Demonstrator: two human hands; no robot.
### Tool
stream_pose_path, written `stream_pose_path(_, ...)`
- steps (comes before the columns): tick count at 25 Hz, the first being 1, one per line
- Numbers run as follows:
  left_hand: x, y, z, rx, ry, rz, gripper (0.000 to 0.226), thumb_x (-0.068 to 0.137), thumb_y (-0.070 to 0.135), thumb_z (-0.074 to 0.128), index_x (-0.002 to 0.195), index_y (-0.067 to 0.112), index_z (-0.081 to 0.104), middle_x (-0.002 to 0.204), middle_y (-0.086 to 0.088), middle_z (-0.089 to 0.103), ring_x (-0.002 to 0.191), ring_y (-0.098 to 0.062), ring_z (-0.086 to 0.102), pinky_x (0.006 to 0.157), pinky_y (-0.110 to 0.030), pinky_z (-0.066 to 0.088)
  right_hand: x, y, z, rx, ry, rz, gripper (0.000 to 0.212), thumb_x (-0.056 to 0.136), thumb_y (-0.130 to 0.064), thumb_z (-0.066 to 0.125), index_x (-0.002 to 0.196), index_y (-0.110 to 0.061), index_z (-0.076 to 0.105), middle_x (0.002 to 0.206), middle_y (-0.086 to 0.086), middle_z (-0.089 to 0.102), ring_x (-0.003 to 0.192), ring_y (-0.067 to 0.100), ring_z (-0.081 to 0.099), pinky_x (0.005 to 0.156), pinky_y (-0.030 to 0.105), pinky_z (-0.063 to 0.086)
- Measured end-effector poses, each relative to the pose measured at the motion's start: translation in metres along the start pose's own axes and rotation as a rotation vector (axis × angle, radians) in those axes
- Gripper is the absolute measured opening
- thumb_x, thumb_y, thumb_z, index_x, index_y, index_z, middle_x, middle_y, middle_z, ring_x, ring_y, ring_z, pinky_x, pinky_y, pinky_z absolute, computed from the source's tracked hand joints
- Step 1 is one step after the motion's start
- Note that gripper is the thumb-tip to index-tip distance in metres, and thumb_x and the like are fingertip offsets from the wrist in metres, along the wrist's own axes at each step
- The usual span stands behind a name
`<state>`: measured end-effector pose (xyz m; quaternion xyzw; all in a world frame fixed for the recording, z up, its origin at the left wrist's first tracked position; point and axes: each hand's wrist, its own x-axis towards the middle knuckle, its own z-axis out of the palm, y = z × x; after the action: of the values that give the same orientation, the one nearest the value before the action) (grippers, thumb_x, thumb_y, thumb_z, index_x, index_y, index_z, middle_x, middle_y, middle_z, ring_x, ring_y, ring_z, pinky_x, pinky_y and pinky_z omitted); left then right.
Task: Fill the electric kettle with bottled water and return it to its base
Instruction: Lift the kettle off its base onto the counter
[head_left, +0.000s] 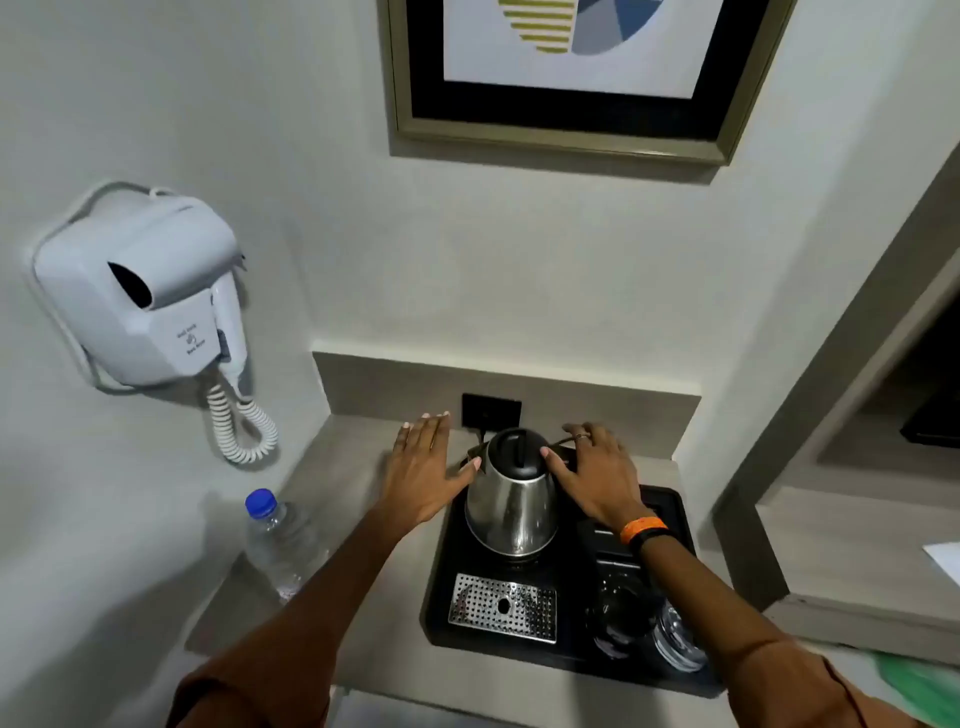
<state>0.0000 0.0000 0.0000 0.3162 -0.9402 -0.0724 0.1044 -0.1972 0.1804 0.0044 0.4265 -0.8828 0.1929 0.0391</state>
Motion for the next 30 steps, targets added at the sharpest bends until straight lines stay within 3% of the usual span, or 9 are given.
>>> stream_pose_path(4, -0.014, -0.003, 0.015, 0.021, -0.013, -0.044, 0.097, 0.086, 0.079, 0.017, 0.156, 0.011, 0.022, 0.162, -0.01, 0.028, 0.152, -0.023, 0.02, 0.126, -0.045, 0.012, -0.001, 0.003, 0.006, 0.311, -0.047, 0.036, 0.049, 0.096, -0.059, 0.05, 0.113, -0.018, 0.071, 0.11, 0.003, 0.073, 0.104, 0.021, 0.067, 0.09, 0.037, 0.054)
stream_pose_path(7, -0.028, -0.007, 0.025, 0.012, -0.015, -0.063, 0.098, 0.085, 0.077, 0.018, 0.154, 0.009, 0.028, 0.16, -0.01, 0.034, 0.15, -0.024, 0.024, 0.125, -0.046, 0.016, 0.002, 0.006, 0.014, 0.619, -0.022, 0.113, 0.033, 0.091, -0.047, 0.069, 0.103, -0.018, 0.076, 0.098, -0.009, 0.075, 0.094, 0.0, 0.069, 0.079, 0.01, 0.05)
stream_pose_path(9, -0.039, -0.012, 0.026, -0.002, -0.009, -0.082, 0.096, 0.086, 0.075, 0.023, 0.152, 0.006, 0.034, 0.156, -0.012, 0.04, 0.147, -0.027, 0.031, 0.123, -0.047, 0.02, 0.005, 0.009, 0.016, 0.764, -0.023, 0.186, 0.028, 0.085, -0.043, 0.078, 0.098, -0.019, 0.079, 0.093, -0.011, 0.078, 0.09, -0.007, 0.07, 0.074, 0.004, 0.05)
stream_pose_path(13, -0.058, -0.026, 0.028, -0.025, 0.01, -0.148, 0.09, 0.085, 0.069, 0.032, 0.146, 0.003, 0.043, 0.147, -0.015, 0.051, 0.14, -0.03, 0.043, 0.119, -0.048, 0.031, 0.007, 0.012, 0.015, 0.928, -0.047, 0.154, 0.023, 0.079, -0.046, 0.083, 0.088, -0.025, 0.083, 0.088, -0.012, 0.082, 0.085, 0.001, 0.075, 0.07, 0.008, 0.053)
stream_pose_path(16, -0.064, -0.038, 0.023, -0.019, 0.039, -0.202, 0.086, 0.087, 0.065, 0.043, 0.148, 0.004, 0.039, 0.15, -0.015, 0.047, 0.142, -0.03, 0.04, 0.121, -0.047, 0.027, 0.013, 0.006, 0.012, 0.965, -0.093, 0.157, 0.015, 0.084, -0.046, 0.078, 0.083, -0.031, 0.083, 0.082, -0.011, 0.082, 0.077, 0.004, 0.075, 0.069, 0.018, 0.055)
stream_pose_path(20, -0.068, -0.045, 0.015, -0.033, 0.06, -0.238, 0.088, 0.088, 0.066, 0.042, 0.15, 0.003, 0.035, 0.153, -0.016, 0.043, 0.144, -0.03, 0.036, 0.122, -0.046, 0.024, 0.029, -0.009, 0.008, 0.96, -0.113, 0.131, 0.031, 0.087, -0.052, 0.072, 0.067, -0.029, 0.078, 0.053, -0.017, 0.064, 0.05, -0.002, 0.052, 0.057, 0.022, 0.044)
stream_pose_path(22, -0.069, -0.047, 0.01, -0.044, 0.084, -0.256, 0.09, 0.089, 0.068, 0.037, 0.151, 0.003, 0.033, 0.154, -0.016, 0.041, 0.145, -0.03, 0.035, 0.123, -0.045, 0.022, 0.041, -0.028, 0.004, 1.016, -0.149, 0.114, 0.031, 0.087, -0.052, 0.073, 0.068, -0.029, 0.079, 0.055, -0.017, 0.066, 0.052, -0.004, 0.055, 0.056, 0.018, 0.046)
stream_pose_path(25, -0.072, -0.052, 0.007, -0.112, 0.129, -0.331, 0.084, 0.092, 0.057, 0.051, 0.152, 0.003, 0.03, 0.155, -0.017, 0.038, 0.145, -0.03, 0.033, 0.122, -0.043, 0.022, 0.062, -0.068, 0.011, 1.061, -0.214, 0.085, 0.03, 0.087, -0.049, 0.074, 0.077, -0.022, 0.082, 0.068, -0.012, 0.075, 0.066, 0.002, 0.066, 0.07, 0.026, 0.052)
stream_pose_path(30, -0.077, -0.051, 0.007, -0.449, 0.126, -0.575, 0.083, 0.091, 0.038, 0.061, 0.156, 0.01, 0.017, 0.161, -0.015, 0.023, 0.147, -0.033, 0.028, 0.118, -0.047, 0.032, 0.083, -0.122, 0.04, 1.097, -0.308, 0.028, 0.028, 0.09, -0.042, 0.074, 0.081, -0.017, 0.083, 0.073, 0.004, 0.074, 0.073, 0.016, 0.067, 0.077, 0.037, 0.052)
